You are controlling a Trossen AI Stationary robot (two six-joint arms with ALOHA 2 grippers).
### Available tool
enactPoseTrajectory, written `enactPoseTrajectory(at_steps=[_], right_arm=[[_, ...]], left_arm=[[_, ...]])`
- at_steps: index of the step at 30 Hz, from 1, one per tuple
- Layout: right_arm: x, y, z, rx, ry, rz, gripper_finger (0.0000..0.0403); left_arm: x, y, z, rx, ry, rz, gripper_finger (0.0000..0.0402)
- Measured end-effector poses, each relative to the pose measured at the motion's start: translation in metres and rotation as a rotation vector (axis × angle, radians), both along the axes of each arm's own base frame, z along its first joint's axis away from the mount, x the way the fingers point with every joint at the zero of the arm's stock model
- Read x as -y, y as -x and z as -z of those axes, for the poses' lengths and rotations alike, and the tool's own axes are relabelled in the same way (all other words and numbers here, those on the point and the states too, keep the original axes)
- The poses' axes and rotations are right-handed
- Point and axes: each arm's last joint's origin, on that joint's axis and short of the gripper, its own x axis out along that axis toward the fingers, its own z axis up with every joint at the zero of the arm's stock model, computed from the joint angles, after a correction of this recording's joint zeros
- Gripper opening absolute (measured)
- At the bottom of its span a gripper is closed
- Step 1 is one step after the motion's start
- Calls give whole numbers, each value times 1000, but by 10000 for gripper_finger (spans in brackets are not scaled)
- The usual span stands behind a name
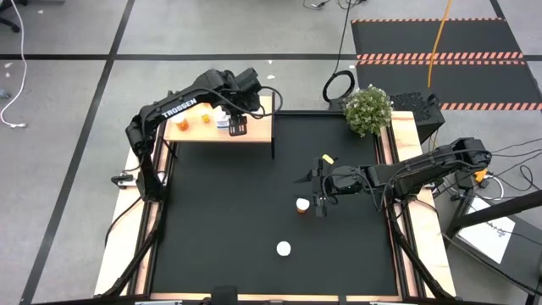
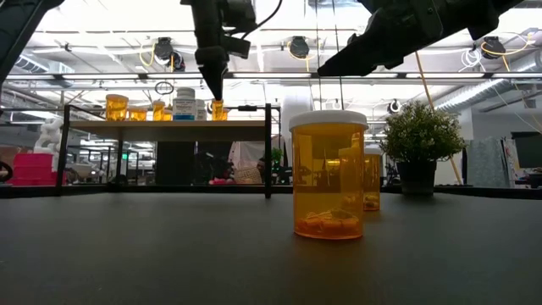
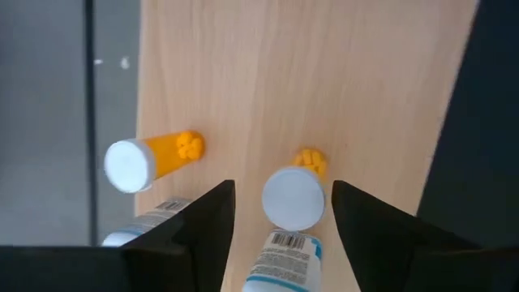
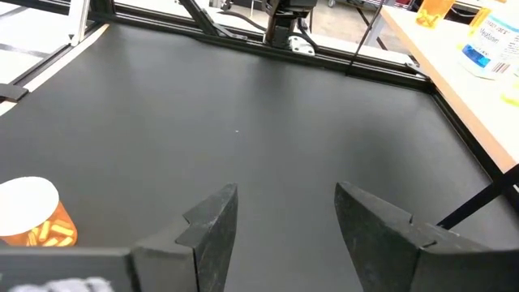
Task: Pick and place medicine bottles onto shelf by color
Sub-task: Put the large orange pill bottle on the shelf
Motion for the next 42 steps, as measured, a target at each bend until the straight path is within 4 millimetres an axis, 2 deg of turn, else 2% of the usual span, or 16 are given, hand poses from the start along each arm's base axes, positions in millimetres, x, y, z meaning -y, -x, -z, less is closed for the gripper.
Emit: enactPoseTrajectory(at_steps=[8,15,23,29,32,36,39,42], right_arm=[[0,0,0,0,0,0,201],[0,0,0,0,-2,1,201],[0,0,1,-6,-27,11,201],[0,2,3,-34,-66,31,201],[-3,1,1,-42,-97,38,204],[-10,1,-5,-92,-116,30,224],[-15,1,-14,-143,-108,64,243],[-21,1,-21,-178,-131,68,260]], left_arm=[[17,-1,-18,-66,-120,-34,225],[44,4,-57,19,-119,-79,225],[110,36,-107,234,-116,-47,225],[170,59,-132,400,-75,19,225],[201,60,-133,433,-139,49,225],[240,54,-119,449,-223,120,225],[262,43,-97,450,-257,181,225],[276,30,-65,400,-274,250,225]])
